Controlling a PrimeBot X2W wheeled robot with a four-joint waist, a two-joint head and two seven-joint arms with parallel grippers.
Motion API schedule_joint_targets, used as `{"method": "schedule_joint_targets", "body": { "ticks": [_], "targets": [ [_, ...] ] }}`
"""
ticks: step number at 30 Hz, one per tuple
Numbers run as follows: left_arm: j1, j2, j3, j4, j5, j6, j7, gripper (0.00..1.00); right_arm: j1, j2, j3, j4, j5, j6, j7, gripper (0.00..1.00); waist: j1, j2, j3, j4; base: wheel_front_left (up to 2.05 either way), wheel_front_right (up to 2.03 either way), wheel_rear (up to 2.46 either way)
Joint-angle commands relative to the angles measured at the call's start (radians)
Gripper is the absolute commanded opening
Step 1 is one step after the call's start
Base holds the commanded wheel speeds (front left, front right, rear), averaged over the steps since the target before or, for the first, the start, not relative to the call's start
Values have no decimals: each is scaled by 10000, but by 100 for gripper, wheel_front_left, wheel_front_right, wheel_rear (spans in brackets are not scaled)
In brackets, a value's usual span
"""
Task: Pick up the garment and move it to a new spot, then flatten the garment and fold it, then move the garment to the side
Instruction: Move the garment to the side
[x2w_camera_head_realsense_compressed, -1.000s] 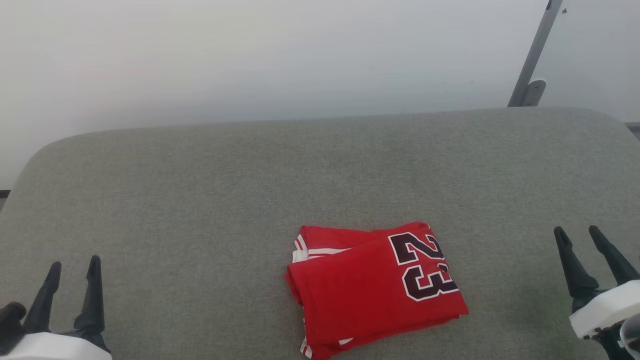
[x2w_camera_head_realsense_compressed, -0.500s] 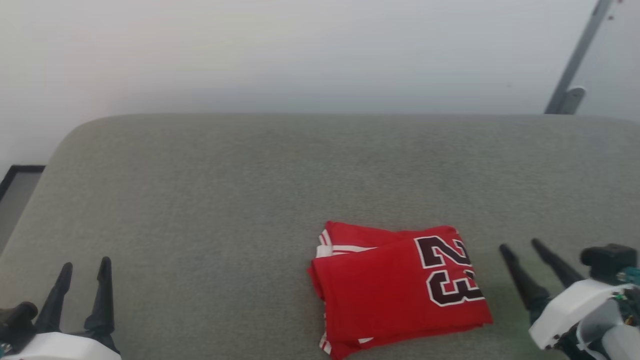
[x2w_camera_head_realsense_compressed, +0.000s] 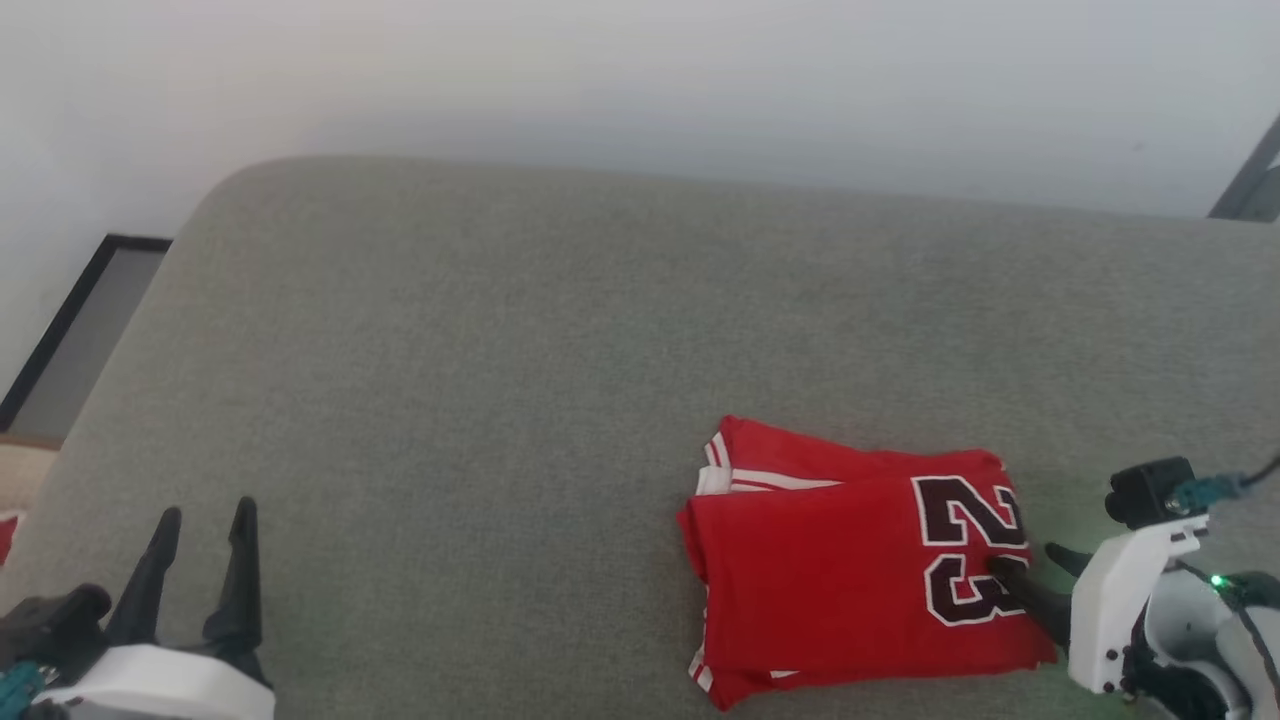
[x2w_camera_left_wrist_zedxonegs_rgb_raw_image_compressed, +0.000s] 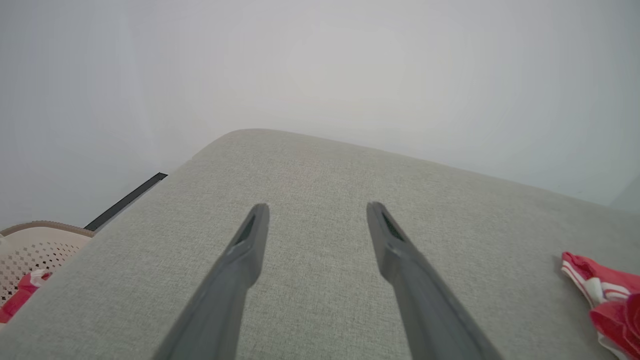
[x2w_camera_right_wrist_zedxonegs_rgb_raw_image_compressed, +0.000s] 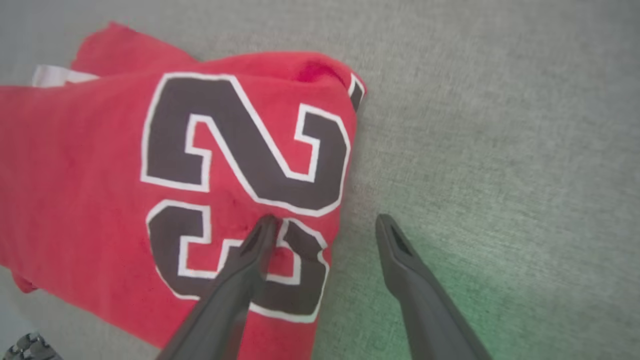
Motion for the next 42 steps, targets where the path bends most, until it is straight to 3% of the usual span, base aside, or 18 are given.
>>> {"method": "schedule_joint_targets", "body": {
  "ticks": [1,12,13,14,20,26,42],
  "targets": [
    [-212,-56,-25,-15,-54,-24,-42,100,-146,-62,58,49,-37,5,221,100,0,0,179,148,0,0,0],
    [-729,-367,-364,128,14,-24,-42,100,-1053,249,337,422,4,3,3586,100,0,0,878,528,0,0,0],
    [-764,-372,-385,143,20,-24,-42,100,-1098,311,368,408,5,5,3815,5,0,0,899,546,0,0,0],
    [-805,-390,-413,155,26,-24,-42,100,-1133,363,383,326,-1,6,3985,0,0,0,931,569,0,0,0],
    [-981,-410,-379,167,47,-24,-42,100,-1411,398,-61,-181,-138,5,4432,0,0,0,1058,521,0,0,0],
    [-1167,-346,-493,-3,129,-24,-42,100,-1688,42,-765,-624,-390,1,4339,0,0,0,1156,165,0,0,0],
    [-2642,-65,-1381,-82,265,-24,-42,100,-3045,-1097,-2379,-517,-1424,3,3715,0,0,0,2057,-1554,0,0,0]
  ]
}}
